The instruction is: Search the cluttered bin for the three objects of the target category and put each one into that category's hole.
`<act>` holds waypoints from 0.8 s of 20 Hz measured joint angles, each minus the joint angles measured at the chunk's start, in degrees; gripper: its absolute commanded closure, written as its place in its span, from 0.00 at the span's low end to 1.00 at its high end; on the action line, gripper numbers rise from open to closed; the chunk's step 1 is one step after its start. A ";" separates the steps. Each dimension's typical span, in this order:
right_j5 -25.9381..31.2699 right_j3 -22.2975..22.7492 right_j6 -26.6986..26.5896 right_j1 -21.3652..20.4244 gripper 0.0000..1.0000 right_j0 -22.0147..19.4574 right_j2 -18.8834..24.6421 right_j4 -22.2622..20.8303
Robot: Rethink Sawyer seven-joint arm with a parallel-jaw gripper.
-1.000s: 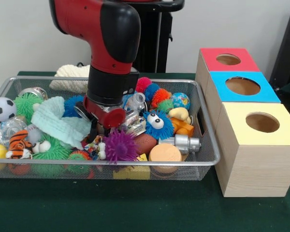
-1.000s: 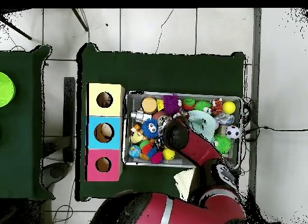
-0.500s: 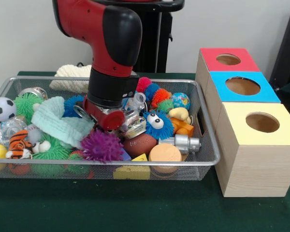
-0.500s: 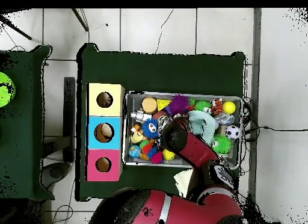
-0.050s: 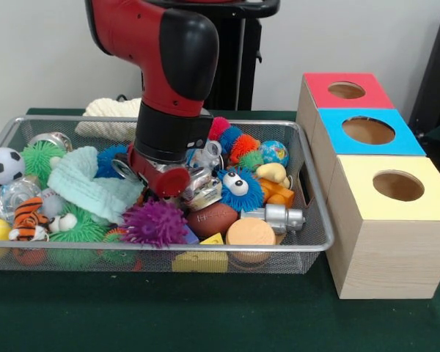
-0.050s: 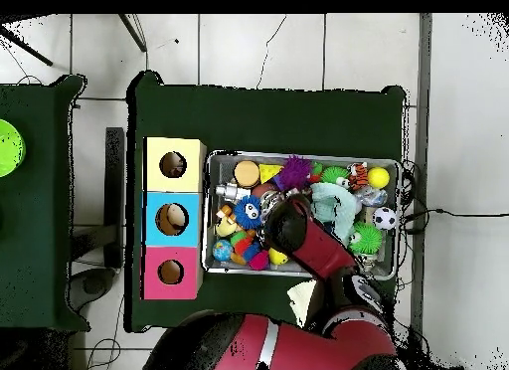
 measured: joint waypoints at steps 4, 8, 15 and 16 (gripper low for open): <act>0.02 0.87 0.00 -0.50 1.00 0.72 -0.38 1.42; 2.54 1.58 0.00 -1.58 1.00 3.91 -3.29 3.54; 16.93 1.65 0.01 -6.08 1.00 10.85 -10.82 4.50; 18.63 1.64 0.01 -6.79 1.00 11.22 -11.41 4.50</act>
